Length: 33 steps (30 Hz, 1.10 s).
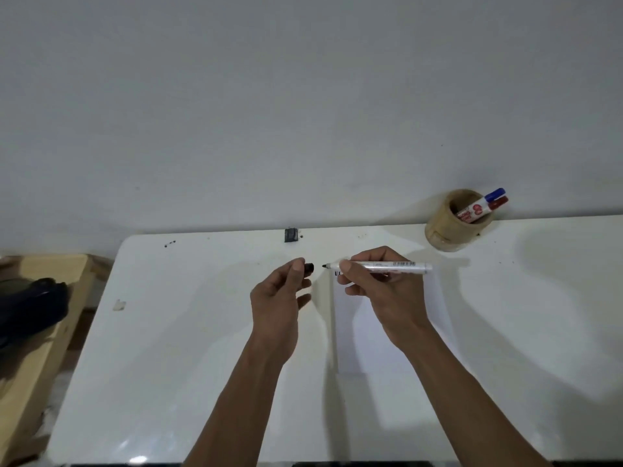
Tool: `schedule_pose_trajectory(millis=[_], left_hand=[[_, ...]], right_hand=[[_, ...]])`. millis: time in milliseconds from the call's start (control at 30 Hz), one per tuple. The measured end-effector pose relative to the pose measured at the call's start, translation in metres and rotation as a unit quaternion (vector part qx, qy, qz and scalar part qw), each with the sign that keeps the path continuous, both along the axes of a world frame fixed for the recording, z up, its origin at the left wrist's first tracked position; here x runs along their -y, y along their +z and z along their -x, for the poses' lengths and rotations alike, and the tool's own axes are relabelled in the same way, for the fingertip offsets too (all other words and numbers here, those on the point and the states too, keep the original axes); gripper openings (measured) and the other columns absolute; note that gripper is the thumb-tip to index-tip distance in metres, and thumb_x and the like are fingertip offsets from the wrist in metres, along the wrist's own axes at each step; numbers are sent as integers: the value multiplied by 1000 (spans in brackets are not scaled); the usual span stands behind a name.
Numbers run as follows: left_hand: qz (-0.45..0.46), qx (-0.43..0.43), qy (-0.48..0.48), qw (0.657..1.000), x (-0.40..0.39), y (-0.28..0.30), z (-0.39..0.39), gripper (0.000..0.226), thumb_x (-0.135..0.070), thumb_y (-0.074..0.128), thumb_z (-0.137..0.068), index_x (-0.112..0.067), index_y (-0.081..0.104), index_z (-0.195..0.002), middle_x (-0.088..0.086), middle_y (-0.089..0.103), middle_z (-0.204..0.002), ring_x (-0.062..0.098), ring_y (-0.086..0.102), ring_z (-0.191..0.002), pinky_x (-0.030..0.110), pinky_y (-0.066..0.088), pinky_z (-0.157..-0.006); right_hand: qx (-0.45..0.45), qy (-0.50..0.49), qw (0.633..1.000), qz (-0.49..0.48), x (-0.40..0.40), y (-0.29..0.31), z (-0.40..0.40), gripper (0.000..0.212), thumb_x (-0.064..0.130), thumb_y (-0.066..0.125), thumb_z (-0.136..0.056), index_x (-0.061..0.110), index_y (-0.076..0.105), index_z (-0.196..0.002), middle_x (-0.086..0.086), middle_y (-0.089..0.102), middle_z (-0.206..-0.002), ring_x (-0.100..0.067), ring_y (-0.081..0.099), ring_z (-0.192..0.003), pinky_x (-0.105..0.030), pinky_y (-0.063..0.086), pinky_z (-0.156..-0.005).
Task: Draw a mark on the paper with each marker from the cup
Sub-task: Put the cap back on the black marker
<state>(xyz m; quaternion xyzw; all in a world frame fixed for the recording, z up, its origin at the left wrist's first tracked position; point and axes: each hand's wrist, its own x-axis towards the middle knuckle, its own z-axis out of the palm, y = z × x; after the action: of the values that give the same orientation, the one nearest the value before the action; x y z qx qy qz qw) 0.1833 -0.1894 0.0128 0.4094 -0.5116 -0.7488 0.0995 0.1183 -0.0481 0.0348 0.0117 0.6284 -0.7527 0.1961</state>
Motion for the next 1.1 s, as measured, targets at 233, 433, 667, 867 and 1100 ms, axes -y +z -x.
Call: schedule_pose_trajectory(millis=[233, 433, 667, 867, 1100], left_hand=[[-59, -60, -37, 996, -10, 30, -38, 18, -25, 63, -95, -13, 76, -100, -2, 74, -92, 16, 62, -82, 36, 51, -80], [-38, -82, -66, 994, -16, 40, -66, 15, -25, 65, -94, -16, 77, -96, -1, 77, -92, 17, 63, -84, 39, 52, -85], [-41, -127, -66, 989, -18, 46, -78, 15, -11, 69, -88, -6, 76, -101, 6, 79, -91, 19, 69, -85, 31, 55, -86], [-38, -148, -94, 984, -21, 48, -76, 14, -11, 70, -89, -11, 76, -101, 5, 79, -94, 15, 72, -87, 29, 55, -84], [-18, -146, -83, 986, -30, 56, -51, 12, -7, 70, -89, -10, 75, -99, 2, 74, -78, 19, 65, -74, 34, 56, -83]], right_hand=[[-43, -13, 999, -27, 3, 27, -48, 20, 10, 83, -82, 1, 66, -89, -9, 78, -78, -28, 79, -77, -28, 60, -63], [-66, -30, 996, -54, -1, 34, -81, 20, 13, 84, -81, 3, 68, -87, -10, 77, -79, -24, 77, -76, -26, 59, -60], [-34, -73, 997, -14, 0, 38, -98, 21, 14, 86, -79, 0, 72, -87, -8, 77, -76, -19, 73, -65, -27, 56, -62], [-1, -91, 995, 38, -5, 43, -106, 24, 13, 85, -78, 0, 72, -94, -11, 78, -83, -22, 74, -73, -31, 55, -66], [27, -141, 987, 65, -44, 56, -91, 11, 17, 79, -83, 9, 76, -90, -9, 77, -87, -22, 72, -78, -29, 57, -61]])
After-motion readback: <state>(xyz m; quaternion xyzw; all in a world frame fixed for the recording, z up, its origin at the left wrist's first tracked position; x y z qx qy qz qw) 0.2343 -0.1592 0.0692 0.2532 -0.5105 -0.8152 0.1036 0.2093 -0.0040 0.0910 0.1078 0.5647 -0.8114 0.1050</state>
